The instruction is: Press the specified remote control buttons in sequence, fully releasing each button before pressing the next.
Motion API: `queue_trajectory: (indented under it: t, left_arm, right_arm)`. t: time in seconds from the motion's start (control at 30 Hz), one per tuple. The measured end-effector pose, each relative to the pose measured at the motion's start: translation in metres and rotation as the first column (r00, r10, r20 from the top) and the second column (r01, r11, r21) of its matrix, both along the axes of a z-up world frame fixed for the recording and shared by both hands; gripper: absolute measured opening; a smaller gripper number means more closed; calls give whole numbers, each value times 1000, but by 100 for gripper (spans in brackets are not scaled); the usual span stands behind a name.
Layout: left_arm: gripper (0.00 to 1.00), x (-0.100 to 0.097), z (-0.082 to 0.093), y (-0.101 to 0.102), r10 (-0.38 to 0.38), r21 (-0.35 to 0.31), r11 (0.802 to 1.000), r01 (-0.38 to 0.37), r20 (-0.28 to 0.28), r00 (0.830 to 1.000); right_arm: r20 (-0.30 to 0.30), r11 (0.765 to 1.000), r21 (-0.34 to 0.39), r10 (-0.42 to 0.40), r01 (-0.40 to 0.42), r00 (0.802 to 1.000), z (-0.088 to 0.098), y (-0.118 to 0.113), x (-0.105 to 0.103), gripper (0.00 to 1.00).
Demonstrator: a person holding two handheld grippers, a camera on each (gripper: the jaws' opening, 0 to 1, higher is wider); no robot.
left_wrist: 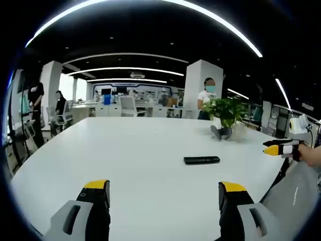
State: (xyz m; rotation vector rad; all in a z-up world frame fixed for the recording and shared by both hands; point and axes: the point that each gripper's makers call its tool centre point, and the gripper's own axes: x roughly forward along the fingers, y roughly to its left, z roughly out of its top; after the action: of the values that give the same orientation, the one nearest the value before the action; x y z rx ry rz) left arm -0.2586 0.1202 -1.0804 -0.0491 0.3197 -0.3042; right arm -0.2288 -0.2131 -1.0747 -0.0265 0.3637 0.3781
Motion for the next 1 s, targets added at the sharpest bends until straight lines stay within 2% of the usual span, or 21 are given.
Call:
queue_trajectory:
  t: [1.0]
  left_arm:
    - [91,1,-2,0,1,-8,1000,-1,-8,1000]
  right_arm:
    - [-5,1000,18,-9,9,1000,-1,-2,1,80]
